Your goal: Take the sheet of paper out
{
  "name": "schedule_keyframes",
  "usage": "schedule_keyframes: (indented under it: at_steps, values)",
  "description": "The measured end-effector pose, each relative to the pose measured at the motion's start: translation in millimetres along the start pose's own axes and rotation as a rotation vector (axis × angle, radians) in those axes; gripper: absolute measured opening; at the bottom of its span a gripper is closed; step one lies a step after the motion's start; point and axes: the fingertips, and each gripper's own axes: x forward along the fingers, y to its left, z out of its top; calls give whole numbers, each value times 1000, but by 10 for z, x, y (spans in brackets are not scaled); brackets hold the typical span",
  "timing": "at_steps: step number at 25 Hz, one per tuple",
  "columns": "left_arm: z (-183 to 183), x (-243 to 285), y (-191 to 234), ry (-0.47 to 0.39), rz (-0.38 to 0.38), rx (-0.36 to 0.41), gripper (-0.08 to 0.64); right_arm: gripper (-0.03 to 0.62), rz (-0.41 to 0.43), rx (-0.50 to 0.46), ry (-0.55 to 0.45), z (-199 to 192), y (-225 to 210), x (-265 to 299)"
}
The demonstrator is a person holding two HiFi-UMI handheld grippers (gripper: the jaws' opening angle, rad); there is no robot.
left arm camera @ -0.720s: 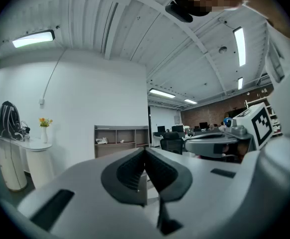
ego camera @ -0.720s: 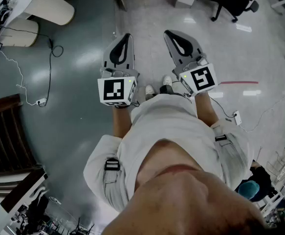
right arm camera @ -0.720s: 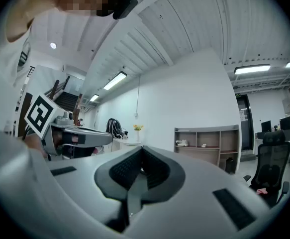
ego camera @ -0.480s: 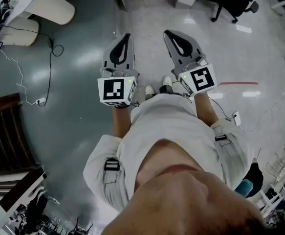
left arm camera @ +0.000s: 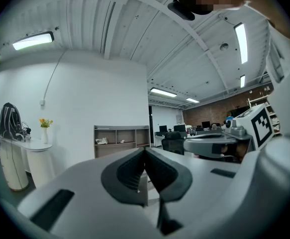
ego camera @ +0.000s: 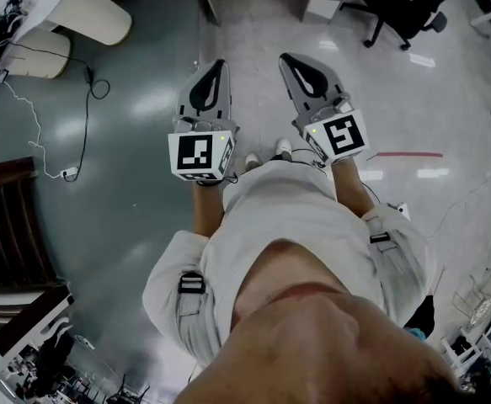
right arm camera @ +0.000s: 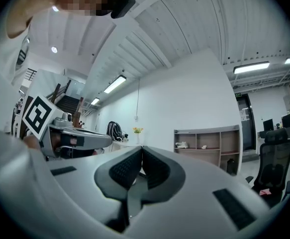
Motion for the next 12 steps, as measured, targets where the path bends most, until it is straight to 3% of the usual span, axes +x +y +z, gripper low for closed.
schedule_keyframes:
  at_steps: [12]
  values:
    - [58,371,-209,11,35,20,11,21,36,30,-10,-23,-447,2]
